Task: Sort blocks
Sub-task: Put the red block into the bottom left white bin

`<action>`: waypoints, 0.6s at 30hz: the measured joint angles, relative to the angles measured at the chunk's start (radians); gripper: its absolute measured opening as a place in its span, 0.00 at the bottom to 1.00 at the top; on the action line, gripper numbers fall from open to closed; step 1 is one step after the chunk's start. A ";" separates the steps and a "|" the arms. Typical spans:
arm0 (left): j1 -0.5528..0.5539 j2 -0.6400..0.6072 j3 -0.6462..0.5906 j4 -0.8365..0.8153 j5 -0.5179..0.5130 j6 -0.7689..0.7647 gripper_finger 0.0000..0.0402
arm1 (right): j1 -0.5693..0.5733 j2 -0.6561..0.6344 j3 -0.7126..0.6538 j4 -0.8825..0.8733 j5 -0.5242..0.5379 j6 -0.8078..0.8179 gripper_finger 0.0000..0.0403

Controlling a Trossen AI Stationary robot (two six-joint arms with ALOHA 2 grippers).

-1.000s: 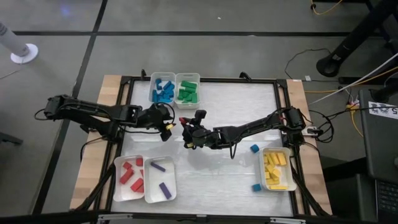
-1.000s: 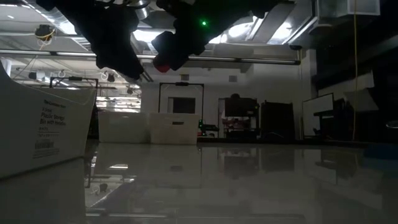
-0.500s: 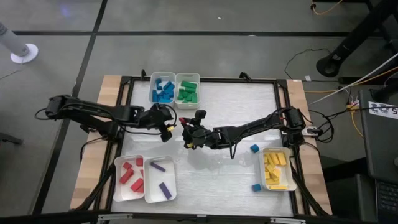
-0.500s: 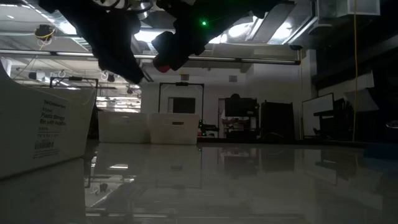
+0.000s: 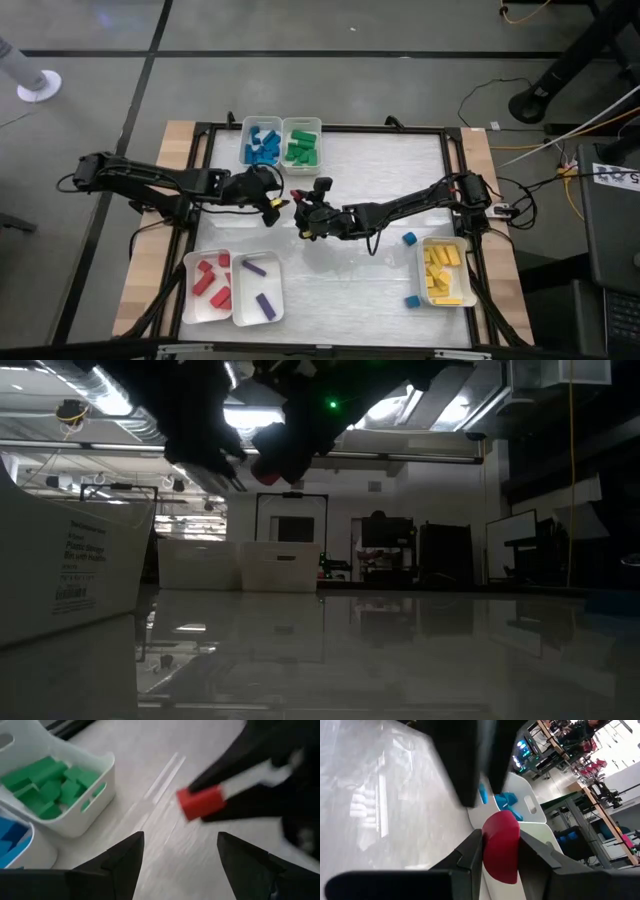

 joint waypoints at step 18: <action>0.014 0.022 0.010 0.113 -0.004 -0.219 0.60 | 0.000 0.000 0.000 0.001 0.000 0.012 0.25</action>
